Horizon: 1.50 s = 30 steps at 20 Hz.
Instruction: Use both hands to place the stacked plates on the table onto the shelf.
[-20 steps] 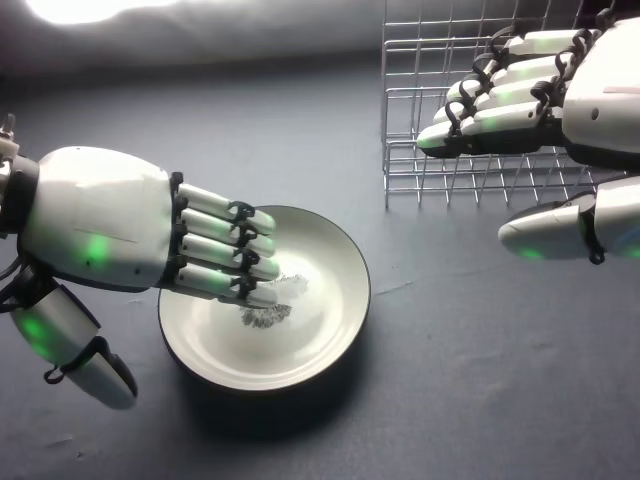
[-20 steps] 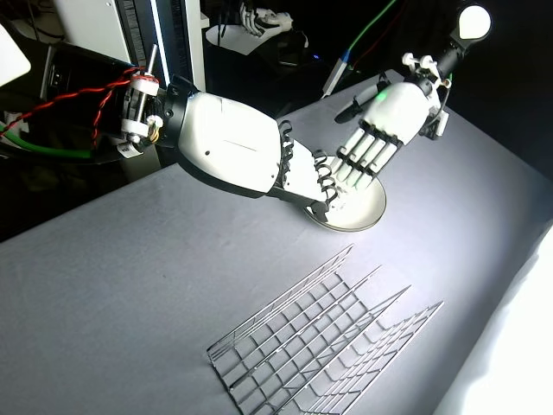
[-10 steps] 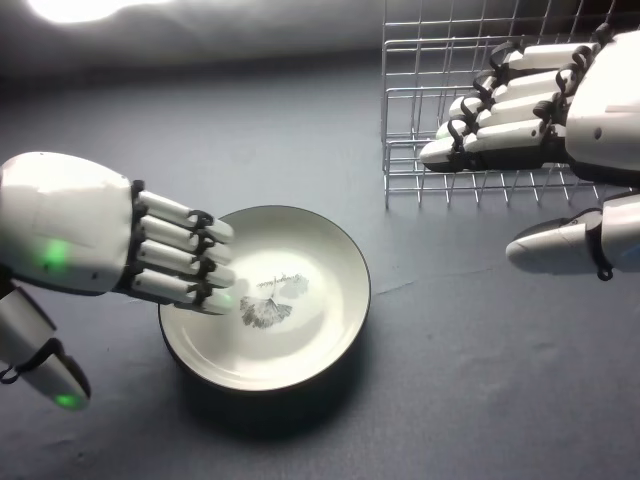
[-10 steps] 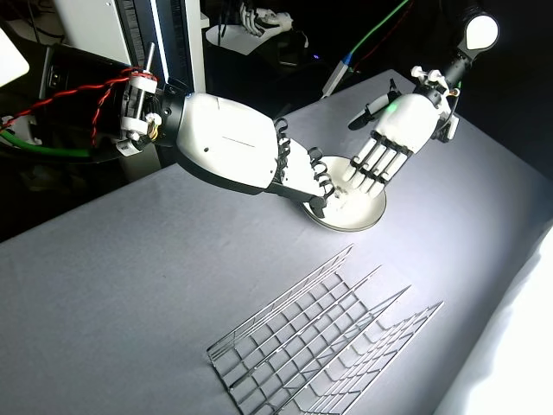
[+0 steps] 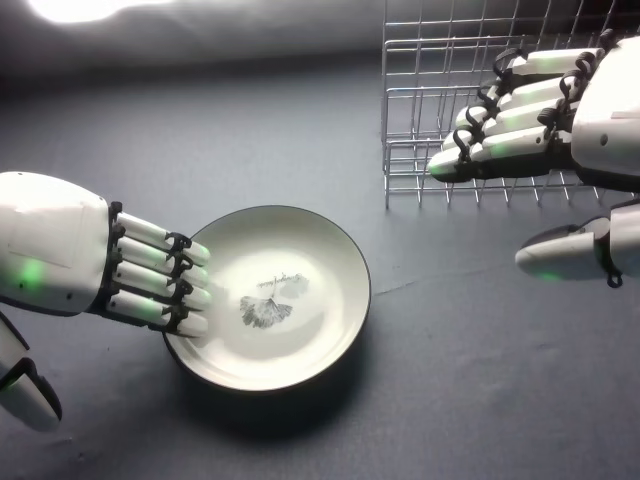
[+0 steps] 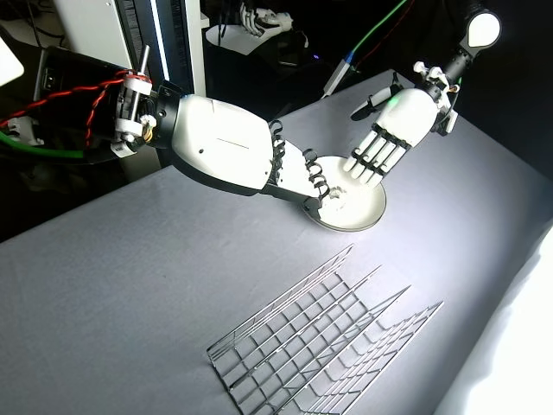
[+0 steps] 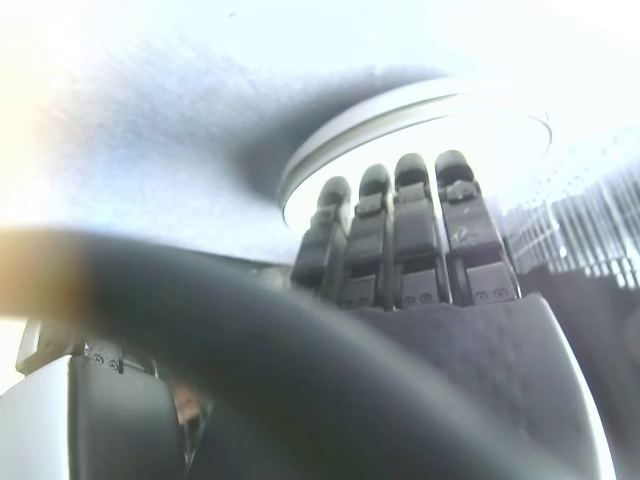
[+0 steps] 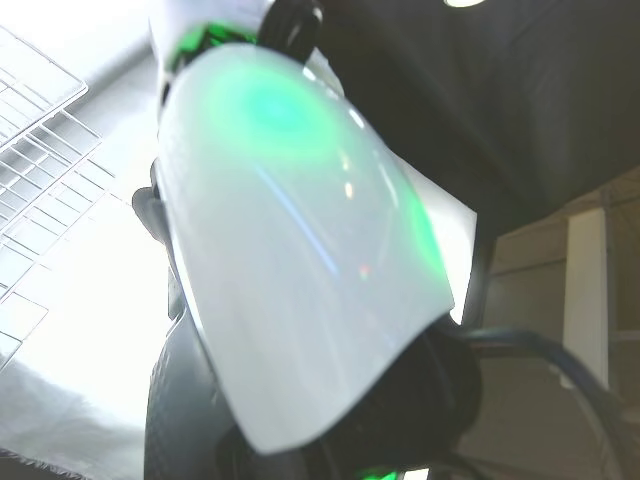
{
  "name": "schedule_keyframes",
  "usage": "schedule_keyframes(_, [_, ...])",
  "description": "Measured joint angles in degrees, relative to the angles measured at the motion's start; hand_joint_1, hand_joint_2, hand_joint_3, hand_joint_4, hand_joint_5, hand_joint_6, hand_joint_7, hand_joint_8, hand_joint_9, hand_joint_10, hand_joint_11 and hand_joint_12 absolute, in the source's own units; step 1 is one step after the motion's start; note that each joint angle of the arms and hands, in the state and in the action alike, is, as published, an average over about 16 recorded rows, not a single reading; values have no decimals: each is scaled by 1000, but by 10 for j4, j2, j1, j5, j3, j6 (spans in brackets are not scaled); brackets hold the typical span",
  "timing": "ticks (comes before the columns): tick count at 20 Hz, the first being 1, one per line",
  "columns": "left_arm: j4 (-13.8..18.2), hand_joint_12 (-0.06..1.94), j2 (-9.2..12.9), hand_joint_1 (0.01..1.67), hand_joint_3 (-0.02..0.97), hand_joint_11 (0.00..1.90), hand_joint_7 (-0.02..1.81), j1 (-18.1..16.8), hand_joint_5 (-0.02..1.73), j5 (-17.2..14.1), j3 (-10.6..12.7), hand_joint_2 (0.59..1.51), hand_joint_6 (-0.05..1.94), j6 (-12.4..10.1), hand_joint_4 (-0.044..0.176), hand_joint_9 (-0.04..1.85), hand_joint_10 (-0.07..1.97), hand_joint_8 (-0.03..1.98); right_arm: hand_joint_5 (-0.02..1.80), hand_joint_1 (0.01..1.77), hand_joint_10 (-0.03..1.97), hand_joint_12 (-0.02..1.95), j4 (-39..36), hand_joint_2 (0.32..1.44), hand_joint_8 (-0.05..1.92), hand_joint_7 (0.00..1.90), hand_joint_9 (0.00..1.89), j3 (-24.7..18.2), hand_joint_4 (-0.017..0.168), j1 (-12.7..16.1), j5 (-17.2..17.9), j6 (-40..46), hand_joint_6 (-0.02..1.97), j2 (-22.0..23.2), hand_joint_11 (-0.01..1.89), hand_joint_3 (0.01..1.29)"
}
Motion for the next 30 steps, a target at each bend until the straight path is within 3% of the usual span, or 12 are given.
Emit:
schedule_keyframes(12, [9, -18, -14, 19, 20, 16, 15, 14, 5, 0, 1, 1063, -16, -1, 0, 18, 8, -12, 271, 162, 22, 782, -3, 1299, 12, 267, 232, 0, 2, -7, 13, -5, 23, 1, 17, 15])
schedule_keyframes(30, [19, -19, -39, 18, 20, 15, -10, 19, -14, 2, 45, 1071, -19, -7, 8, 10, -7, -13, 281, 190, 21, 795, -99, 1305, 12, 275, 236, 40, 3, -14, 67, -12, 23, -23, 20, 15])
